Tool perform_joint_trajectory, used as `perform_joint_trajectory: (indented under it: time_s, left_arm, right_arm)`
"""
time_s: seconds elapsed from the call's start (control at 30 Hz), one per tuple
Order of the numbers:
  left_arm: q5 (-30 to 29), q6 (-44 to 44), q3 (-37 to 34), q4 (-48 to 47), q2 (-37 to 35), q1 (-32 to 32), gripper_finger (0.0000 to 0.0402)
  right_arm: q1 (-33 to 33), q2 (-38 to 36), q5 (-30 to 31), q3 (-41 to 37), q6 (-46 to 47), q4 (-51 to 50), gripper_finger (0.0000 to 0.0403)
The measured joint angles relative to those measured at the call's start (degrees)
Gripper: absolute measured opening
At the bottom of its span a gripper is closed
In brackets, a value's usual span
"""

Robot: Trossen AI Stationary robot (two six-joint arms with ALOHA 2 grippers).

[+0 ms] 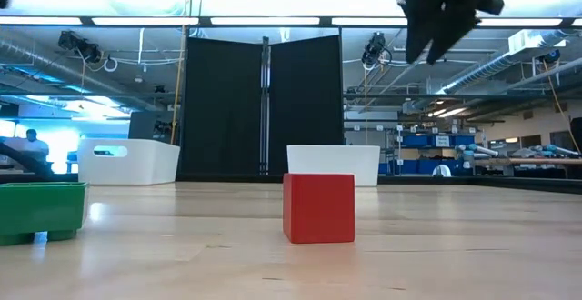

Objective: Sort blocks by size
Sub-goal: Put the yellow 4 stud game piece into the bottom white bin

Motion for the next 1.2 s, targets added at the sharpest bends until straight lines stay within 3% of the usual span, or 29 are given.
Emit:
perform_joint_trajectory:
  time_s: [0.43, 0.6, 0.87, 1.2]
  left_arm:
    - [1.7, -23.4, 0.0, 5.7, 10.2, -15.5, 0.0150]
    - [2.1, -22.7, -1.2, 10.2, 14.3, -17.5, 0.0152]
    - [7.3, -22.2, -11.3, 26.7, 16.5, -17.9, 0.0153]
    - [7.5, -22.5, -13.3, 29.2, 16.4, -17.9, 0.0169]
  right_arm:
    - [0.0, 0.0, -0.8, -6.5, 1.7, 1.1, 0.0225]
    - [0.0, 0.0, 0.0, -6.5, 1.0, 1.4, 0.0226]
    - [0.1, 0.0, 0.0, -6.5, -0.4, 3.1, 0.0225]
    - [1.6, 0.0, -0.3, -6.5, -0.4, 4.3, 0.0225]
